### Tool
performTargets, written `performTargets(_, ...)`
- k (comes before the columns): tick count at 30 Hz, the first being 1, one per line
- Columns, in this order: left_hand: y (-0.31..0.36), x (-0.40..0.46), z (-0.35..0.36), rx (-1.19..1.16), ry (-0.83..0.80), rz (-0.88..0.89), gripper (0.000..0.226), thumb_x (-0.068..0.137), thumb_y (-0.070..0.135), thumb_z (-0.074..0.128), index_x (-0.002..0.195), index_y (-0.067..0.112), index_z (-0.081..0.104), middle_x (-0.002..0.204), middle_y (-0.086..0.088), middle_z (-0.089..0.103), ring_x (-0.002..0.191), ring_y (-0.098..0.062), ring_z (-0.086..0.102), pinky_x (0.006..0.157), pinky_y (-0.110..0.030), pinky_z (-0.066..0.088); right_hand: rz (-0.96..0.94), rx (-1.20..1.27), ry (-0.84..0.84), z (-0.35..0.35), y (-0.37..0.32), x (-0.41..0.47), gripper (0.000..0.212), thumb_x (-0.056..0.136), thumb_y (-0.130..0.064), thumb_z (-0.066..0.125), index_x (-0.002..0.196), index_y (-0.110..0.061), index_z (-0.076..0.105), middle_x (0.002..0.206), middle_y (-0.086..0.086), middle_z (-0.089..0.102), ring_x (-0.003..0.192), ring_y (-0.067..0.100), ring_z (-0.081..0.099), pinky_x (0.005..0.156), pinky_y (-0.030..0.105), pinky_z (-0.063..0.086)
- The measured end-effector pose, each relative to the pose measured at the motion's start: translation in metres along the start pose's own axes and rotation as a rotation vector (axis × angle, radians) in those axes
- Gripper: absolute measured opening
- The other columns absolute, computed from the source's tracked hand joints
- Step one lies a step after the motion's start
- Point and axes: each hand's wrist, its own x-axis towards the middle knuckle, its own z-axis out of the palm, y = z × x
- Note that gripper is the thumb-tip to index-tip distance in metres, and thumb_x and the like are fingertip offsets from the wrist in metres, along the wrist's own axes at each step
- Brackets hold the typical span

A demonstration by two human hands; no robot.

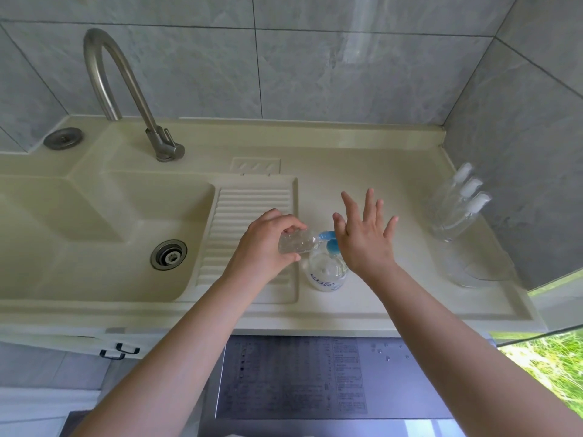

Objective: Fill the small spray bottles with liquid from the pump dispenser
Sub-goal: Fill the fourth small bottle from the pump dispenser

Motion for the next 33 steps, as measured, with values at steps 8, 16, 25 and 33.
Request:
performTargets(8,0.002,-0.001,-0.002,-0.02,0.004,-0.004,0.053,0.06,0.011,0.09,0.106,0.028,0.071,0.098,0.008,0.06,0.087,-0.001,0.057,0.078,0.001,0.035,0.055,0.119,-0.006,-0.003,0.003,-0.008,0.056,0.106,-0.051,0.023,0.159,-0.035,0.012,0.167,0.01,-0.012,0.154,0.032,-0.01,0.12,0.058,-0.007)
performTargets(16,0.002,-0.001,-0.002,-0.016,-0.01,-0.013,0.053,0.061,0.011,0.09,0.107,0.03,0.07,0.099,0.01,0.059,0.09,-0.003,0.058,0.079,0.0,0.035,0.052,0.178,-0.032,-0.003,0.003,-0.007,0.058,0.105,-0.055,0.022,0.159,-0.036,0.012,0.167,0.009,-0.014,0.154,0.03,-0.013,0.12,0.057,-0.01)
performTargets(25,0.004,-0.002,-0.002,-0.034,-0.001,-0.009,0.053,0.061,0.01,0.09,0.107,0.028,0.071,0.097,0.01,0.059,0.09,-0.005,0.059,0.086,-0.02,0.048,0.065,0.109,-0.07,0.005,0.007,-0.005,0.054,0.105,-0.046,0.018,0.158,-0.038,0.012,0.167,0.01,-0.013,0.153,0.032,-0.014,0.121,0.057,-0.006)
performTargets(33,0.006,-0.002,-0.002,-0.037,-0.005,-0.009,0.052,0.061,0.01,0.09,0.106,0.029,0.071,0.097,0.01,0.059,0.091,-0.004,0.059,0.088,-0.02,0.048,0.045,0.17,0.0,0.0,0.009,-0.006,0.056,0.103,-0.056,0.023,0.157,-0.039,0.022,0.167,0.008,-0.011,0.154,0.029,-0.014,0.119,0.056,-0.011)
